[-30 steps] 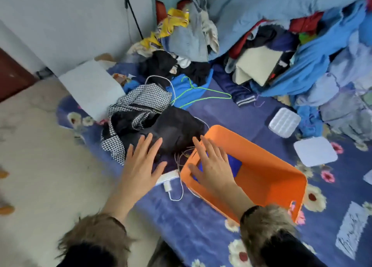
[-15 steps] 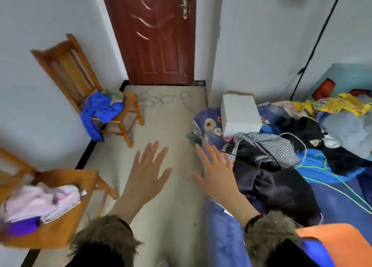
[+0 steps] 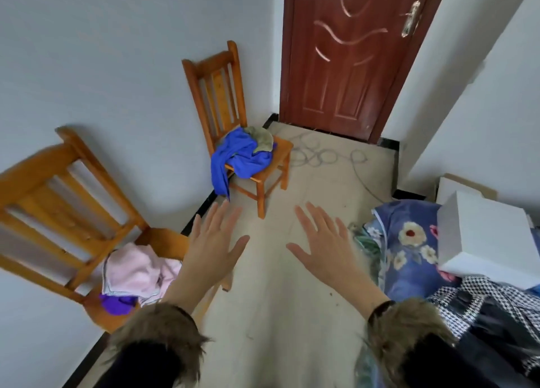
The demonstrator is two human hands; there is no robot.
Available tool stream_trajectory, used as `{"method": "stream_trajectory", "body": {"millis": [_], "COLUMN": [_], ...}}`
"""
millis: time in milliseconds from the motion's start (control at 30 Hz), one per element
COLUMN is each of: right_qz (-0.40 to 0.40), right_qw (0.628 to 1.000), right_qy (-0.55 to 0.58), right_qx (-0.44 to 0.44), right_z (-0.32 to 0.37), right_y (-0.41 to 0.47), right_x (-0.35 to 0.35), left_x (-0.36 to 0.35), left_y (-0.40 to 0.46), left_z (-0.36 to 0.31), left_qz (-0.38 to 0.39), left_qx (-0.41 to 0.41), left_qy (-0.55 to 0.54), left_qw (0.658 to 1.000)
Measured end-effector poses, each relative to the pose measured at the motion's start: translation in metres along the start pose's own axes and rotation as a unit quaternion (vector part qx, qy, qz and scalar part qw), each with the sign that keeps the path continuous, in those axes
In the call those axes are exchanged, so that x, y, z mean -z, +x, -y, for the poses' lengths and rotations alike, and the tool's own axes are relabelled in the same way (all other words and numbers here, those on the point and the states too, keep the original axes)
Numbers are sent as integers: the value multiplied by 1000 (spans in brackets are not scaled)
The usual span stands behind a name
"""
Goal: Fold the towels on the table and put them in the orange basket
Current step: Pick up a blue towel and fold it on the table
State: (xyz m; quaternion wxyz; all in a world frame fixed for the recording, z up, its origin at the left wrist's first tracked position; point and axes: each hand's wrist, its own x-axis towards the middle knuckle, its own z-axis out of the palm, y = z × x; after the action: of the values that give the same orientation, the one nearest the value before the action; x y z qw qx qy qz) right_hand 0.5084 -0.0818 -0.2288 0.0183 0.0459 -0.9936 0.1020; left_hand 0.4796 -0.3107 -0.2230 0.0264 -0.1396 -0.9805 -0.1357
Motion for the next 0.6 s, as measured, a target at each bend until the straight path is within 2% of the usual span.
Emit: {"method": "stream_trajectory", "body": {"millis": [167,400,600], "right_qz": [-9,19,38], "right_qw": [1000,1000,998], "right_qy": [19,20,33], "right_qx": [9,11,32], "right_z": [-8,-52,-94], "right_y": [81,214,355], "right_x": [4,-21,-16], "left_x": [4,-37,-51], "left_y": [73,202,335], "left_z": [27,41,44], "left_qz": [8,40,40], "left_qx": [-5,3,42], "left_qy": [15,16,13], "left_qw": [1000,999,998]}}
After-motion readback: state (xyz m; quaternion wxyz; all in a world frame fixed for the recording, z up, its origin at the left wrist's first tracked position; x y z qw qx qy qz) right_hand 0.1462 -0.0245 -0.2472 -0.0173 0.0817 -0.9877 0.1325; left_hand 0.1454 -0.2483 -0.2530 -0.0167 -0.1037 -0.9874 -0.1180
